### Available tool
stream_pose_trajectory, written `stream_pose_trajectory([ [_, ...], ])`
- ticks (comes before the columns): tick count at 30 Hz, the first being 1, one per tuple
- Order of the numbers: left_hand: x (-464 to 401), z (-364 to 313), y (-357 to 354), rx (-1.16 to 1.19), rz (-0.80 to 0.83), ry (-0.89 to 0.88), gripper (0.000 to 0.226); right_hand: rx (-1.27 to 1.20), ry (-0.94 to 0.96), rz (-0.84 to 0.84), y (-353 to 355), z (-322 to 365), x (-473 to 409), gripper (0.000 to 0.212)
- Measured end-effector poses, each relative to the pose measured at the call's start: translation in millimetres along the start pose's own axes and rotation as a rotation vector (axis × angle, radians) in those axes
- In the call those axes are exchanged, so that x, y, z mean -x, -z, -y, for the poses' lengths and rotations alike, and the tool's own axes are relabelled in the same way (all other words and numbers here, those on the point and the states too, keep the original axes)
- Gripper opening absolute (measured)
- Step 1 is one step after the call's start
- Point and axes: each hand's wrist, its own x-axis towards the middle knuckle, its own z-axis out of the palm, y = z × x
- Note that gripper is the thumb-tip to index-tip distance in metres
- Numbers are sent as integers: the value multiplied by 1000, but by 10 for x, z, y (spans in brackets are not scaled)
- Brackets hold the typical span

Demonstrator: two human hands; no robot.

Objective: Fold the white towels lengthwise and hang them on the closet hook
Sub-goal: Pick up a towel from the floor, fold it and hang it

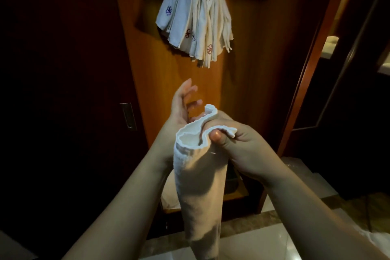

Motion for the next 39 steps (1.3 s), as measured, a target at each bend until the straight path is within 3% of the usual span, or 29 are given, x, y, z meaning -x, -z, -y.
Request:
stream_pose_trajectory([
  [2, 81, -21, 105, -142, 67, -54, 80, 92, 1, -55, 16, 3, -39, 26],
  [6, 262, -327, 336, -252, 58, -243, 27, 125, -57, -134, 146, -20, -88, 31],
  [8, 317, -504, 445, -502, 203, -319, 33, 148, -65, -137, 195, -16, -124, 30],
  [11, 336, -663, 509, -911, 396, -233, 38, 161, -83, -120, 230, 9, -151, 27],
  [17, 154, -764, 433, -1539, 453, -251, 21, 359, -116, -29, 316, 56, -198, 16],
  [21, 41, -769, 367, -1560, 468, -233, 18, 478, -136, 12, 512, 116, -295, 8],
  [23, -1, -761, 322, -1524, 456, -218, 21, 536, -122, 43, 598, 113, -313, 17],
  [29, -154, -695, 189, -1661, 655, -46, 28, 796, -207, 276, 700, 106, -408, 13],
  [35, -284, -710, 204, -1682, 743, 35, 23, 859, -244, 431, 669, 100, -441, 11],
  [39, -313, -786, 255, -1661, 635, -25, 27, 874, -168, 380, 669, 102, -494, 13],
])
